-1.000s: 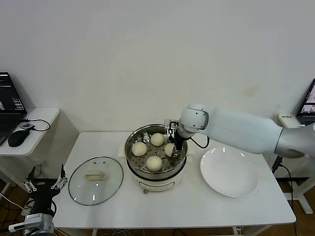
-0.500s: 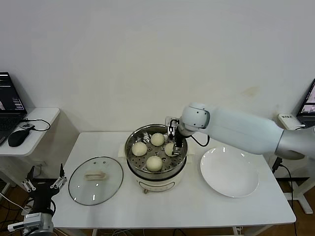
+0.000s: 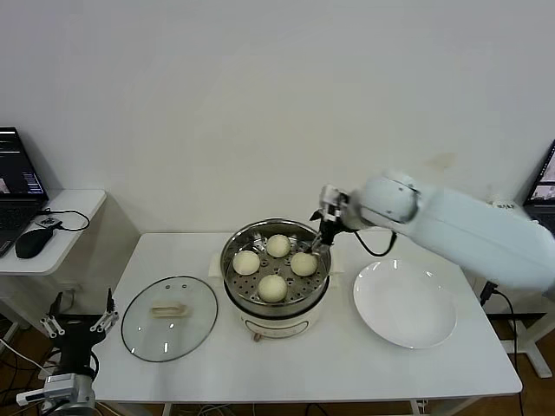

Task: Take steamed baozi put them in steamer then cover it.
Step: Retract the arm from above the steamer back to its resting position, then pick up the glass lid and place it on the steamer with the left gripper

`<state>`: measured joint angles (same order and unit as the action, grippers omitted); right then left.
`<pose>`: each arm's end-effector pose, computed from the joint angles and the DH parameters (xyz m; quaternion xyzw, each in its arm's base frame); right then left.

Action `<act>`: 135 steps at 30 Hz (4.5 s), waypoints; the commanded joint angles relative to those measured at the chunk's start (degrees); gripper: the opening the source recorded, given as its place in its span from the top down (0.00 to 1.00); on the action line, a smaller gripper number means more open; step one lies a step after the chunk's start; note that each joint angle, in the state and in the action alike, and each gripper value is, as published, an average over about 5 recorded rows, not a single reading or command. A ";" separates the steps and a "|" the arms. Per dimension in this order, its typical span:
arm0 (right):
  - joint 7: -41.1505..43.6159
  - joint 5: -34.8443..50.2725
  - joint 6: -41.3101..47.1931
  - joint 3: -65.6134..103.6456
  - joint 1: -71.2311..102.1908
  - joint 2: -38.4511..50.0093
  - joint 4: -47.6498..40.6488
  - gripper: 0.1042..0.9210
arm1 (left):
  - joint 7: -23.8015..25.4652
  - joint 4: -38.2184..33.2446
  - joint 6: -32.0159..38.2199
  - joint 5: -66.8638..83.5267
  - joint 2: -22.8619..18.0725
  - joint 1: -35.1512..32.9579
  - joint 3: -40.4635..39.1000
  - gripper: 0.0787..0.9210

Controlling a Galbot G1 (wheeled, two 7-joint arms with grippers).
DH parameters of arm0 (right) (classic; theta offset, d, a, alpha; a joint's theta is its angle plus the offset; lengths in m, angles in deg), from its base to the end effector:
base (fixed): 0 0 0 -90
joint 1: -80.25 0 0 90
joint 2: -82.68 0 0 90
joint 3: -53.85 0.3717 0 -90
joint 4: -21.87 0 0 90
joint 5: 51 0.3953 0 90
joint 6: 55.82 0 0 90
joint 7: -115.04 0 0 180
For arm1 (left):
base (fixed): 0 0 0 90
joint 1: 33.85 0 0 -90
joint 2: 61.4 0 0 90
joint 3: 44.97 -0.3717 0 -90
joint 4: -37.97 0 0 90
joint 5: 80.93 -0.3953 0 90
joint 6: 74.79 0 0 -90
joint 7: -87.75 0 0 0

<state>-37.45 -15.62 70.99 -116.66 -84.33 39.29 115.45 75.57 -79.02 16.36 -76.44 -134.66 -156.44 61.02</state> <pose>0.5197 0.0151 -0.0759 0.4341 -0.7703 0.4009 0.2397 0.2012 0.1483 -0.3140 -0.1517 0.9760 0.1562 0.0007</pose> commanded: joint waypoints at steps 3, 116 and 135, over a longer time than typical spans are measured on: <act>-23.20 -5.46 -27.02 52.73 60.30 12.21 15.51 0.12 | -0.26 1.80 0.54 -1.46 0.33 0.04 -0.89 0.12; -12.86 -24.78 -54.61 103.23 106.13 -40.30 8.78 0.12 | 5.25 42.52 10.56 -73.23 4.47 25.94 -12.56 0.62; -12.99 -26.58 -55.12 100.79 105.97 -40.08 8.05 0.12 | -0.15 25.19 4.97 -72.58 4.93 17.68 -9.52 0.93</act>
<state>-50.38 -41.59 16.03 -15.07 21.60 -0.80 123.46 76.80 -43.00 25.48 -148.61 -130.28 -133.95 50.05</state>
